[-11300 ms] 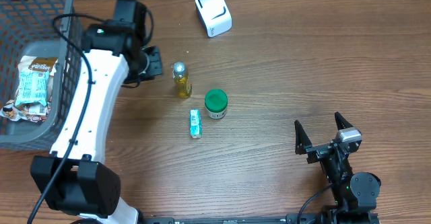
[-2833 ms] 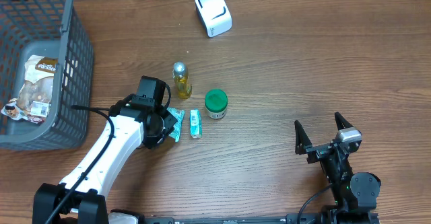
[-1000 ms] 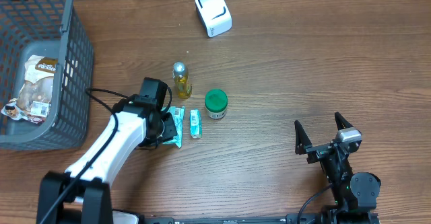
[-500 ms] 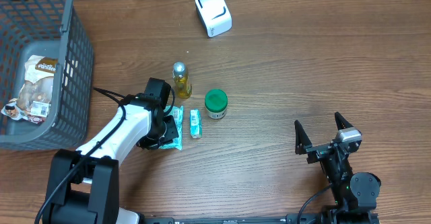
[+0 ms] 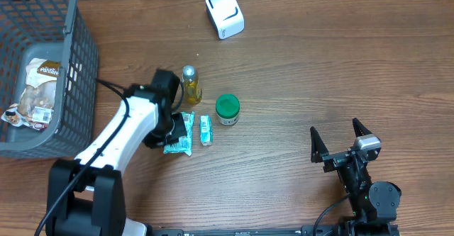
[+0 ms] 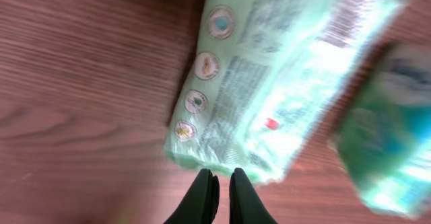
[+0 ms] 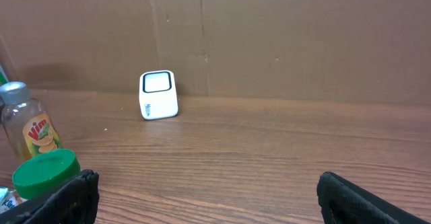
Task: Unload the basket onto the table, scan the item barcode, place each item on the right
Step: 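Raise the left gripper and move it back into the basket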
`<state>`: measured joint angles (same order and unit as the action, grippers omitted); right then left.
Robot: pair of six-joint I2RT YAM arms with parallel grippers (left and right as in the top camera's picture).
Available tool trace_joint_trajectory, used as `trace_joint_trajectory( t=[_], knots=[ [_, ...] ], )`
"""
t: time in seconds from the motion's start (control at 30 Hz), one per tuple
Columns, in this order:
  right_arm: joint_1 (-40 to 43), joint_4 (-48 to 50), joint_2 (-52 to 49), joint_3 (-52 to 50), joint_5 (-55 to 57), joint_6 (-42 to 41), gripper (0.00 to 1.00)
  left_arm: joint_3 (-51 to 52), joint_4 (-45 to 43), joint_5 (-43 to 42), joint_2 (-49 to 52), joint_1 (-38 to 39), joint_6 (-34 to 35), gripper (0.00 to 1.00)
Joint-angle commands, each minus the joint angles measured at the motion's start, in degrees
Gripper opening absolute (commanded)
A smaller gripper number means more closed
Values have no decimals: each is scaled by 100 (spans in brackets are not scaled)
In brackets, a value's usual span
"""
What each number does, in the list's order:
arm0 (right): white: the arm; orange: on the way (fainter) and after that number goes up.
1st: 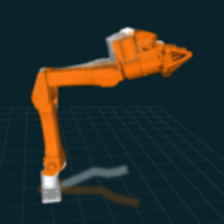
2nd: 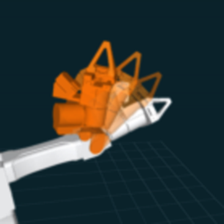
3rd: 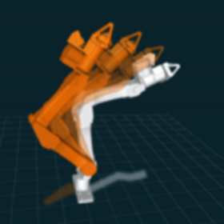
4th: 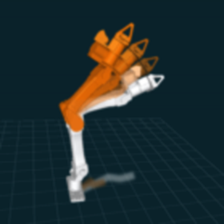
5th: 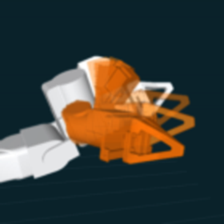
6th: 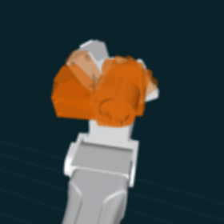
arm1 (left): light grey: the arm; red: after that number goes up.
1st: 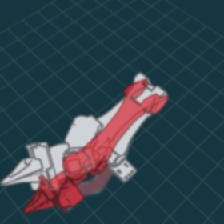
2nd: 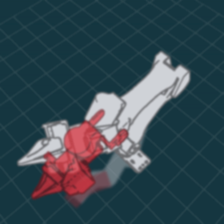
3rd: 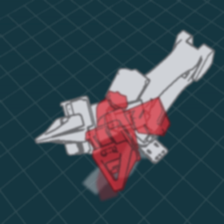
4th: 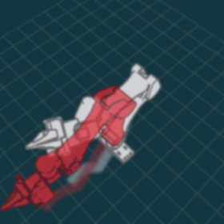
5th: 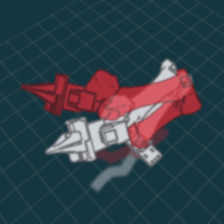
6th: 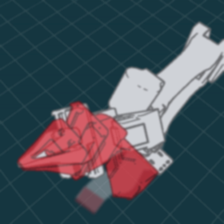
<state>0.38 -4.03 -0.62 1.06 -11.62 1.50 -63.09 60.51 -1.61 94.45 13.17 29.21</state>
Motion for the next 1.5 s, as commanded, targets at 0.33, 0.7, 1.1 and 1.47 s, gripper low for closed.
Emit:
trace_joint_trajectory(
  t=[0.33, 0.7, 1.1, 1.47],
  knots=[
    [22, 31, 46, -61, -4, 11, 100, -3617, 2210, 649, -695, 26, -1722, 7],
    [22, 28, 46, -61, -4, 11, 100, -5803, 2162, 3348, -706, 24, -1720, 17],
    [-107, 31, 46, -61, -4, 9, 100, -5866, 619, 4979, -660, -684, -2293, 35],
    [-114, 31, 46, -61, -4, 9, 100, -5807, 686, 2957, -262, -2782, -2302, 51]
  ],
)
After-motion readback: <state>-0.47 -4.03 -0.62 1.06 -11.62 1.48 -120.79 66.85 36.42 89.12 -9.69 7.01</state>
